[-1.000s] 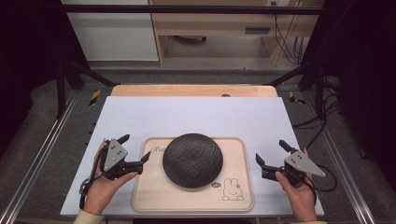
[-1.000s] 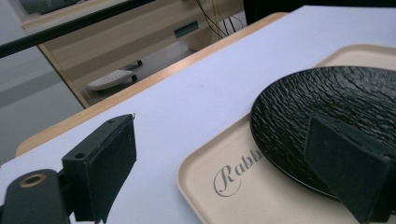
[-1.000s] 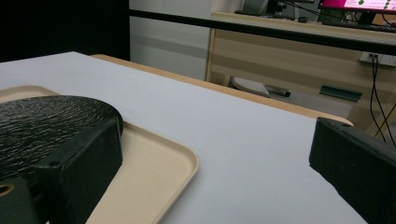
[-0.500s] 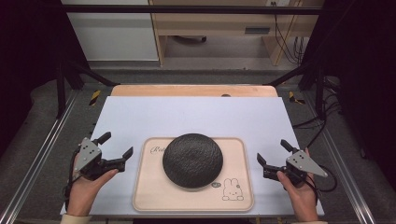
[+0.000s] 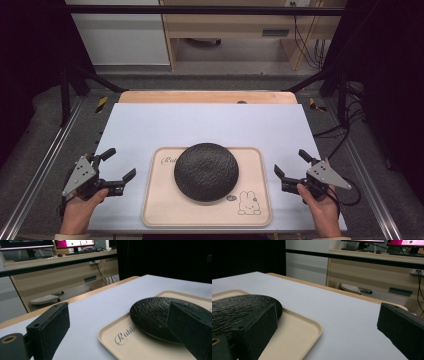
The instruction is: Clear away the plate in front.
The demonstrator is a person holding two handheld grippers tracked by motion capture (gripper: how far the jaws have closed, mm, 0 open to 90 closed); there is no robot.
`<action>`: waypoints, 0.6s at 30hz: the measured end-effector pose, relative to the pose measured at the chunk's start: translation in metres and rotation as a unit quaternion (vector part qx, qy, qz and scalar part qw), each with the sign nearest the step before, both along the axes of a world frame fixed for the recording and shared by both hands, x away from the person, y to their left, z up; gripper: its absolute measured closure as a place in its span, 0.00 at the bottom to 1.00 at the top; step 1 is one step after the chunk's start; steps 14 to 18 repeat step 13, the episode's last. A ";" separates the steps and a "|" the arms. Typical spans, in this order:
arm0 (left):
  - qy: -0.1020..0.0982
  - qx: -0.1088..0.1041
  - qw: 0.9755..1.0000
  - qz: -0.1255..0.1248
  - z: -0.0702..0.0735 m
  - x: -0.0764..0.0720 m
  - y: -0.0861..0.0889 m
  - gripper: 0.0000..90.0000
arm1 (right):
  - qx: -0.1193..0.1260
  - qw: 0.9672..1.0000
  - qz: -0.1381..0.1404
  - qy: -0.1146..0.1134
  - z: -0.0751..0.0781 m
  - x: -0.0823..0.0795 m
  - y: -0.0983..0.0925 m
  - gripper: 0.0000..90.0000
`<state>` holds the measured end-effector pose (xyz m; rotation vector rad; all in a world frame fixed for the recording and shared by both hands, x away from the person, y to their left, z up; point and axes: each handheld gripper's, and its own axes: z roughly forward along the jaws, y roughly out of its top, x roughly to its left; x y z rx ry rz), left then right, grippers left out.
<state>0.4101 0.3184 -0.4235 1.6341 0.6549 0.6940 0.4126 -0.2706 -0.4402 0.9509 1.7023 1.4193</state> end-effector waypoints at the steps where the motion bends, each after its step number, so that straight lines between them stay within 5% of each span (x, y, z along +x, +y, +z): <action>1: 0.002 0.002 1.000 -0.003 -0.002 -0.001 0.001 0.04 | 0.002 1.000 0.004 0.001 0.000 0.000 0.001 0.04; 18: -0.003 0.016 1.000 -0.018 -0.005 -0.016 -0.004 0.02 | 0.004 1.000 0.030 0.006 -0.002 -0.001 0.008 0.04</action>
